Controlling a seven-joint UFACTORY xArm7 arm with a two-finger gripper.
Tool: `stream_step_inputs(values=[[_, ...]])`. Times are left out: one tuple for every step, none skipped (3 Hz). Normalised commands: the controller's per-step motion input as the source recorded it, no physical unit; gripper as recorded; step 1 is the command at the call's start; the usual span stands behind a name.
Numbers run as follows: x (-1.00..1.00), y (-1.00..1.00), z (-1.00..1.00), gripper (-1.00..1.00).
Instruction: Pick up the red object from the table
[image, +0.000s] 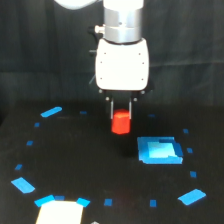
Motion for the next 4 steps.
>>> stream_step_inputs(values=[[0.16, -0.02, -1.00, -1.00], [-0.38, -0.09, -1.00, -1.00], [-0.34, -0.54, 0.50, -1.00], [-0.01, 1.00, 1.00, -1.00]])
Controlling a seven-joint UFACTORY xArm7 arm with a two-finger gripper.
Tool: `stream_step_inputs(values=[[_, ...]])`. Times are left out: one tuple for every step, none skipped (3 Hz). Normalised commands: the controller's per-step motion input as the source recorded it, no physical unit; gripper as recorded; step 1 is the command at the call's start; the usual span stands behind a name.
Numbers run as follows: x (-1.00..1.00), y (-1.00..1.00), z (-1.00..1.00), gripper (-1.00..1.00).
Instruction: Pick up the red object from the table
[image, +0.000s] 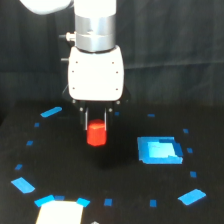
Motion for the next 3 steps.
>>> stream_step_inputs(values=[[-0.06, 0.89, 1.00, -1.00], [0.36, -0.39, 0.96, -0.94], [0.08, -0.22, -0.94, -0.88]])
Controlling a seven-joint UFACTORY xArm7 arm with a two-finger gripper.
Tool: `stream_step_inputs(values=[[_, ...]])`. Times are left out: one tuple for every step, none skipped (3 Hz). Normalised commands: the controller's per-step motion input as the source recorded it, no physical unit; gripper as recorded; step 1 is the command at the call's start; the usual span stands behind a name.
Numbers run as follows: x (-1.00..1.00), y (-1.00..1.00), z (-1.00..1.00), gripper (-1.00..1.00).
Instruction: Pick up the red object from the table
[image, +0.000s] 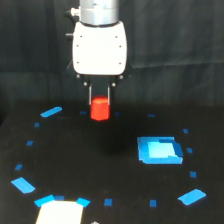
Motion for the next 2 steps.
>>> stream_step_inputs(values=[[0.17, -0.75, -1.00, -1.00], [-0.10, -0.27, -0.99, -1.00]])
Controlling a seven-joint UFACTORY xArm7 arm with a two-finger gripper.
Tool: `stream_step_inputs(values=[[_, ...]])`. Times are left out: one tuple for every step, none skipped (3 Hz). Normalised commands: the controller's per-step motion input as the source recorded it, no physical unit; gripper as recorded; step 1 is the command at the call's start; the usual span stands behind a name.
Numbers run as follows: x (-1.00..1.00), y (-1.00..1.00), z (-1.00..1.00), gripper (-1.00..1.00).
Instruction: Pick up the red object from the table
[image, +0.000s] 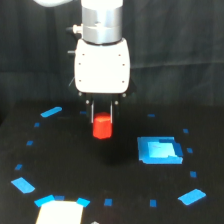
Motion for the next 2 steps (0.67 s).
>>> stream_step_inputs(values=[[0.27, 0.20, -1.00, -1.00], [-0.09, 0.85, 0.96, -1.00]])
